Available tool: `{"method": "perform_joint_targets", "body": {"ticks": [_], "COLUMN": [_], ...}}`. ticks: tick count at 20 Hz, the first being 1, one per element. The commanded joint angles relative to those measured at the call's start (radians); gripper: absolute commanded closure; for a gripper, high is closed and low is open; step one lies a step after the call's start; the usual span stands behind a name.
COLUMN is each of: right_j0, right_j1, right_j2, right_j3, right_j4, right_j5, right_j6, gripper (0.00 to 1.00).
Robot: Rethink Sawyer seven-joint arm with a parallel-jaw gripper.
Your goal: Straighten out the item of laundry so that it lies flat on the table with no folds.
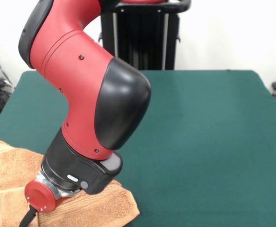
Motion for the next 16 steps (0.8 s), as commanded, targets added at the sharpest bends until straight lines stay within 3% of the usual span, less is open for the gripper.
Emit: {"method": "perform_joint_targets", "body": {"ticks": [1,16], "right_j0": [0.033,0.023], "right_j1": [0.082,0.053], "right_j2": [0.054,0.099], "right_j3": [0.007,0.041], "right_j4": [0.009,-0.016], "right_j5": [-0.018,-0.048], "right_j6": [0.268,0.189], "gripper": [0.00,0.00]}}
